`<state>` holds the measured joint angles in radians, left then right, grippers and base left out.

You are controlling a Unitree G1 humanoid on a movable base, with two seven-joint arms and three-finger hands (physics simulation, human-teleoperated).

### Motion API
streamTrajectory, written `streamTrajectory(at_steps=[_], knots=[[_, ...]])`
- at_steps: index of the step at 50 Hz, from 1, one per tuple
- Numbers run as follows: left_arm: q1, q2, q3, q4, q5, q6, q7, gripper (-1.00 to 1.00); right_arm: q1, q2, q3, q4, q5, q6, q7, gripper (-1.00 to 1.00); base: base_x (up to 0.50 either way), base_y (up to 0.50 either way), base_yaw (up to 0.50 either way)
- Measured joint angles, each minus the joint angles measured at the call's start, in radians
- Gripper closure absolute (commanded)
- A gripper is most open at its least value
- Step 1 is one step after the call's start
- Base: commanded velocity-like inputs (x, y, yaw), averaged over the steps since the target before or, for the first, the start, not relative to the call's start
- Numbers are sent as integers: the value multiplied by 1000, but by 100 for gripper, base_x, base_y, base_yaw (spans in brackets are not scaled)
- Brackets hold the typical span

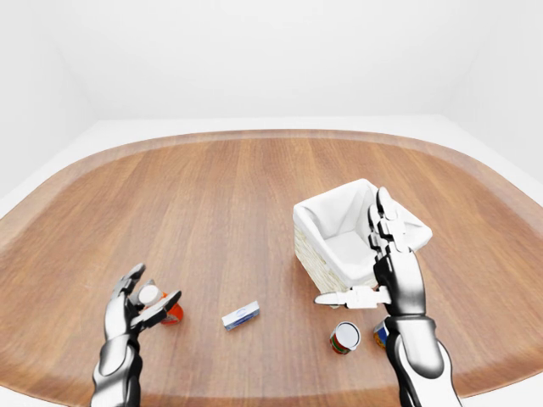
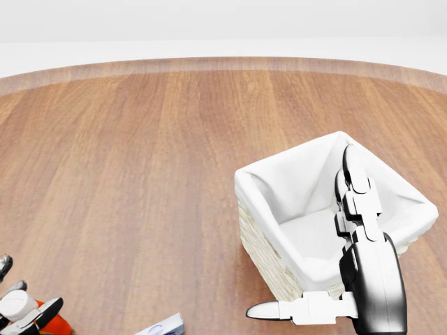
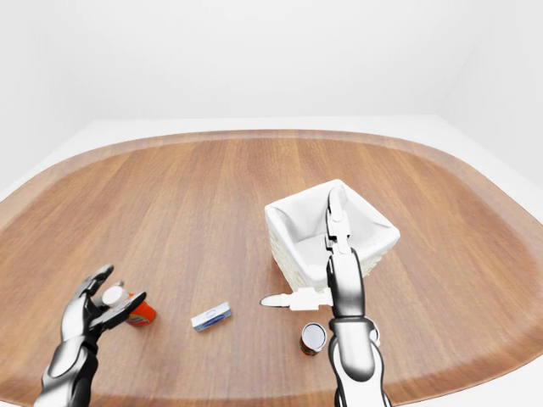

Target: Pick up the ketchup, and put it in the basket.

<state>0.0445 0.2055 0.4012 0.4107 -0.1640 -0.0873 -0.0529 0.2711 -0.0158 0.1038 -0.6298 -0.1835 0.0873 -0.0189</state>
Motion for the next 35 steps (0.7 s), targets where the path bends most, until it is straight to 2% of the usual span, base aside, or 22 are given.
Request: streamTrajectory(at_steps=[8,25,35], knots=[[-7,10,-6,15,2,0,10,93,0,-1,0,-1,1,0,0,-100,0,0,0],[-12,15,-14,24,14,0,-27,89,2,-1,5,2,-1,0,0,-100,0,0,0],[28,-8,-6,-76,53,0,-40,90,0,-2,8,7,-2,0,-1,-100,0,0,0]])
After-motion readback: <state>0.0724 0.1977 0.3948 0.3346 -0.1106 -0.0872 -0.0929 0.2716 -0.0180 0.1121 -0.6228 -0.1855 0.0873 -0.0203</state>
